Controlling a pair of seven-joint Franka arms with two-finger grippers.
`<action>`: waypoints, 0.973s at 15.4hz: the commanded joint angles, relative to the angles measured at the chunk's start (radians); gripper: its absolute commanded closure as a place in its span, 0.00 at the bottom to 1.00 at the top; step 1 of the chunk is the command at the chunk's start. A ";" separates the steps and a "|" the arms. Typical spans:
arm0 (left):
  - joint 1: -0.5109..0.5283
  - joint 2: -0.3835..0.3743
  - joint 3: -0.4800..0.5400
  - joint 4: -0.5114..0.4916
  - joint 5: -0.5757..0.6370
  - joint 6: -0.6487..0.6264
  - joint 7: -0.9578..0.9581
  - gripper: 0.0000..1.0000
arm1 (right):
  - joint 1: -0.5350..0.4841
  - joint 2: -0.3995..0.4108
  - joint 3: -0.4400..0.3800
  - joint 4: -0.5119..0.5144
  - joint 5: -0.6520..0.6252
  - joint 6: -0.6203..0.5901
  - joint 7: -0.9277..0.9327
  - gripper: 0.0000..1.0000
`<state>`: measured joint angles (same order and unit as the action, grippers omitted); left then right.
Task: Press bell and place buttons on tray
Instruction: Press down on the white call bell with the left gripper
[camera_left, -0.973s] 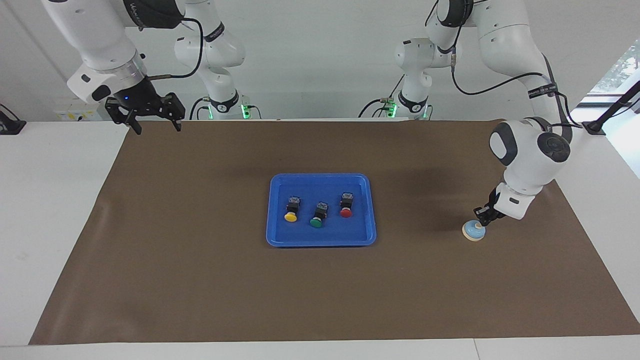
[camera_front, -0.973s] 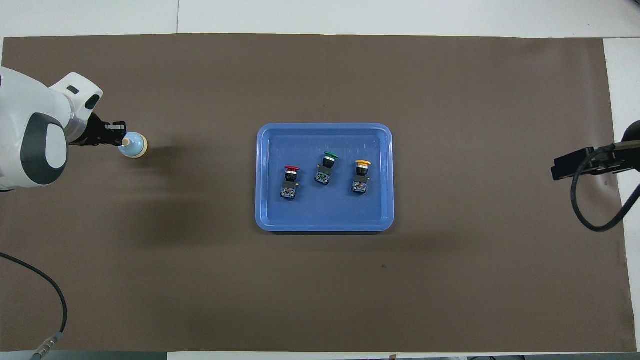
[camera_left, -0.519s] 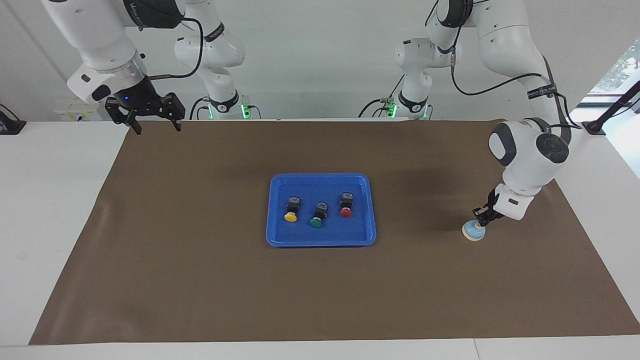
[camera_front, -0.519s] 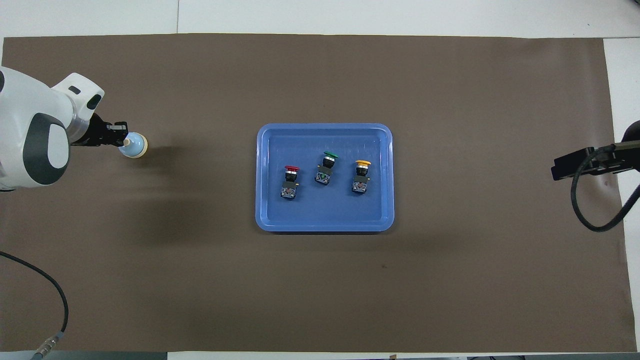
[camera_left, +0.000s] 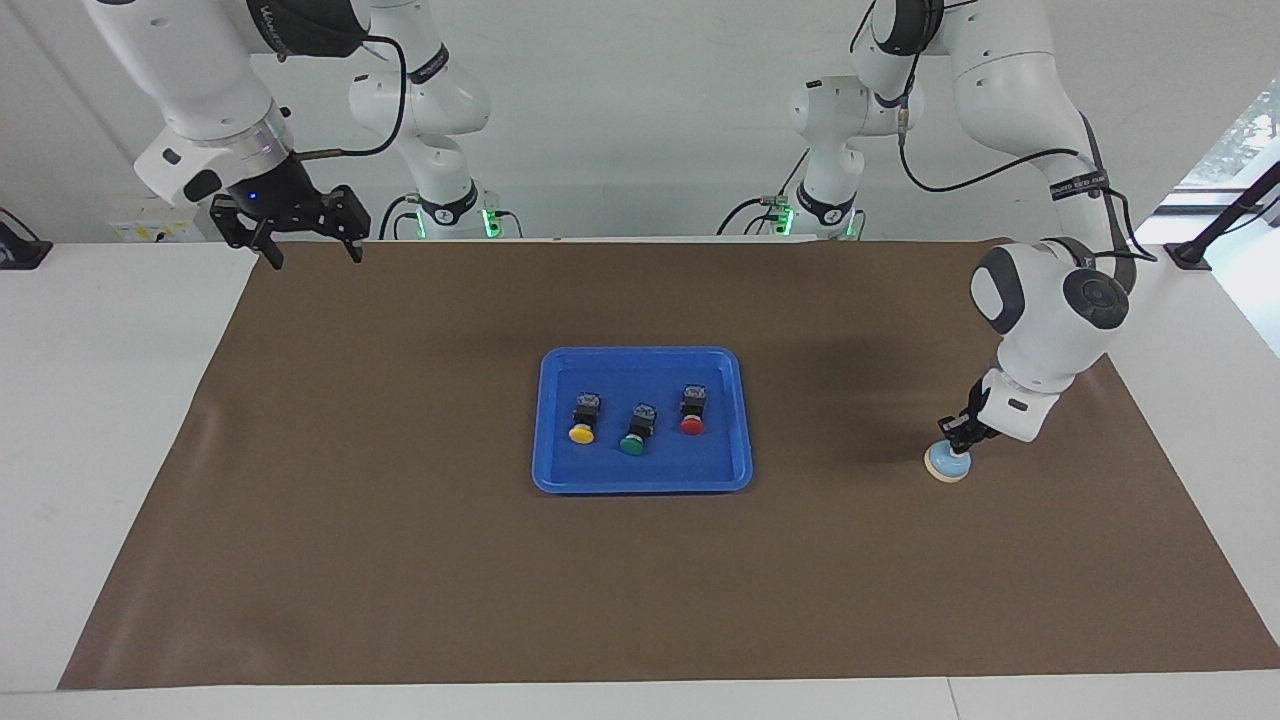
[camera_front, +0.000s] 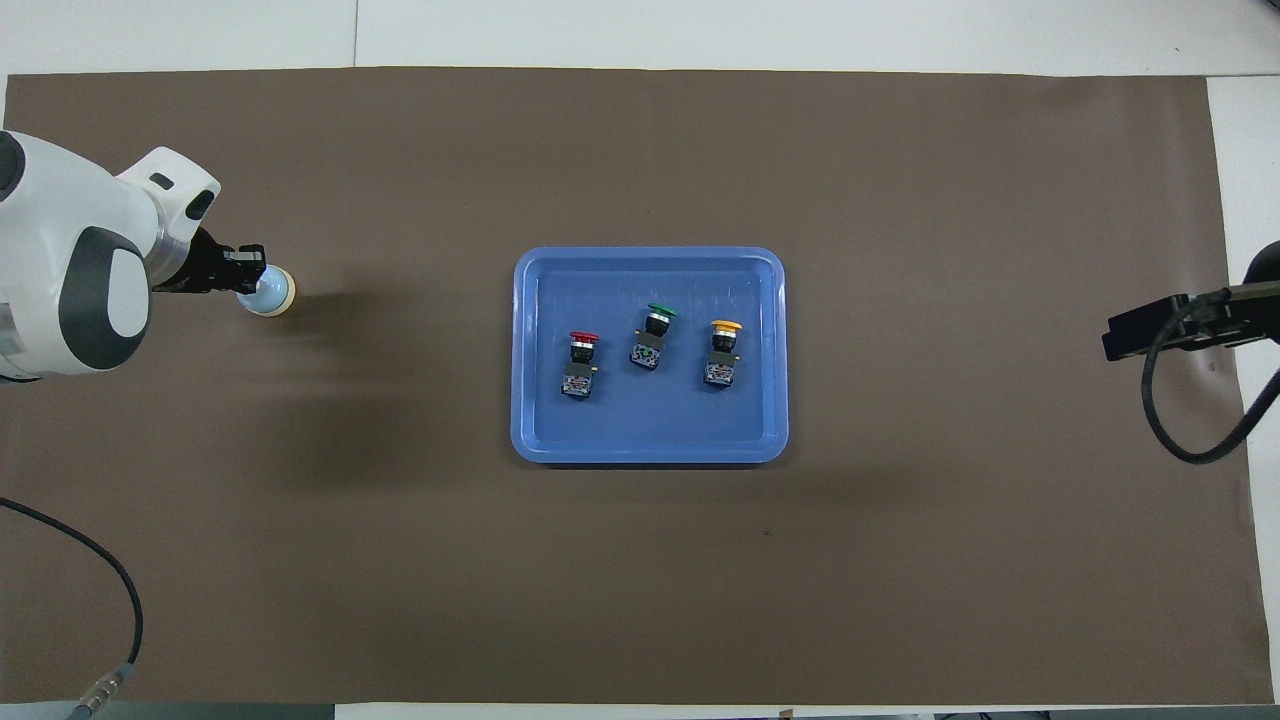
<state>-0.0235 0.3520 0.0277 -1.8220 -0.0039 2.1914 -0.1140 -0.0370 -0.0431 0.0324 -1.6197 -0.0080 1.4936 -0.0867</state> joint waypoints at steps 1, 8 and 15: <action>-0.009 -0.001 0.009 -0.010 0.010 0.018 -0.013 1.00 | -0.012 -0.020 0.009 -0.019 -0.003 -0.004 -0.013 0.00; -0.010 -0.002 0.009 -0.094 0.010 0.136 -0.010 1.00 | -0.012 -0.018 0.009 -0.019 -0.003 -0.004 -0.013 0.00; 0.002 -0.053 0.009 0.095 0.012 -0.148 -0.001 1.00 | -0.012 -0.020 0.009 -0.017 -0.003 -0.004 -0.013 0.00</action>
<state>-0.0208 0.3350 0.0313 -1.7969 -0.0039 2.1574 -0.1140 -0.0370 -0.0432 0.0324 -1.6201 -0.0080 1.4936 -0.0867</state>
